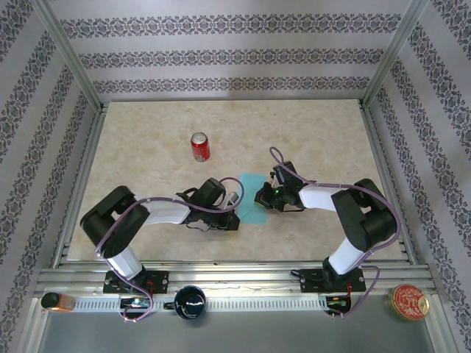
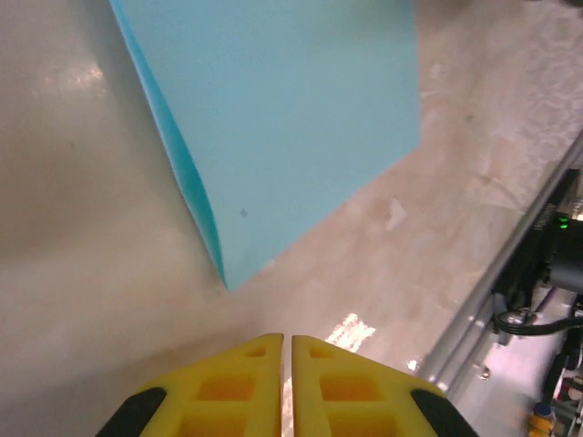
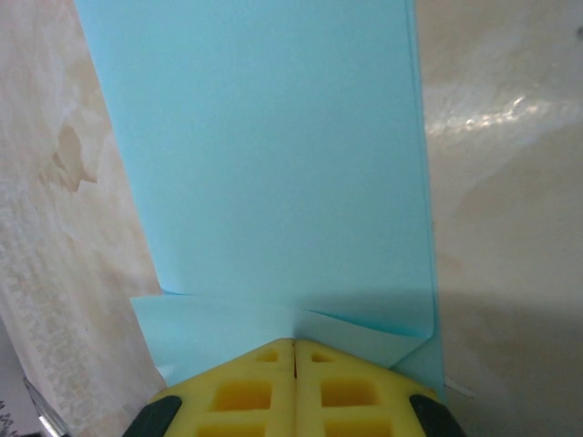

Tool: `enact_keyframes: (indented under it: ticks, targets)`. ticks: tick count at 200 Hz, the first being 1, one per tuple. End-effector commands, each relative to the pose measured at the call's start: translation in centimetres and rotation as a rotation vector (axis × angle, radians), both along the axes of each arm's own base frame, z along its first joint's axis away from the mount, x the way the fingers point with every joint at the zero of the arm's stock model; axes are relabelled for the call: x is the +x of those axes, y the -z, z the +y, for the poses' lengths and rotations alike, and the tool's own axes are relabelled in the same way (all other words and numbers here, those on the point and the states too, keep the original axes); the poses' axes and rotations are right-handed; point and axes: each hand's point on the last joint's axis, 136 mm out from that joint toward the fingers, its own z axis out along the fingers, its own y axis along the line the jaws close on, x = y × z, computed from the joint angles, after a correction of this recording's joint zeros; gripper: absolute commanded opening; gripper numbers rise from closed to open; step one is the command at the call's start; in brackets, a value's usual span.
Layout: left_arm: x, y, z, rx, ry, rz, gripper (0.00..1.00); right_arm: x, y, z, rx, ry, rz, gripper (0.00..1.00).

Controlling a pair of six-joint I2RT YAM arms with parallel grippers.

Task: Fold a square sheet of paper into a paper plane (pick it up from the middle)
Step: Fold the triangle a second time at the center of the table.

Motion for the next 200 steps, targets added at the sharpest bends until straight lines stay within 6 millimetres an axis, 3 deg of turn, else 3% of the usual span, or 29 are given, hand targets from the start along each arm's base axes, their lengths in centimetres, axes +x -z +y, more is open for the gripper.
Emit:
enact_keyframes:
  ticks: [1, 39, 77, 150, 200]
  targets:
    - [2.0, -4.3, 0.1, -0.057, -0.062, -0.125, 0.14, -2.2, 2.7, -1.9, -0.1, 0.01, 0.1, 0.01]
    - [6.0, -6.6, 0.2, -0.131, -0.154, -0.159, 0.14, -2.1, 2.6, -1.8, -0.095, 0.009, 0.098, 0.01]
    - [7.9, -5.4, -2.0, -0.148, -0.138, -0.091, 0.11, -2.1, 2.5, -1.8, -0.093, 0.016, 0.097, 0.01]
    - [7.9, -2.5, -3.9, -0.173, -0.097, -0.005, 0.09, -2.2, 2.3, -1.7, -0.086, 0.012, 0.094, 0.01]
    - [7.0, -0.2, -3.3, -0.091, -0.084, 0.017, 0.09, -2.3, 2.3, -1.6, -0.083, 0.003, 0.099, 0.02]
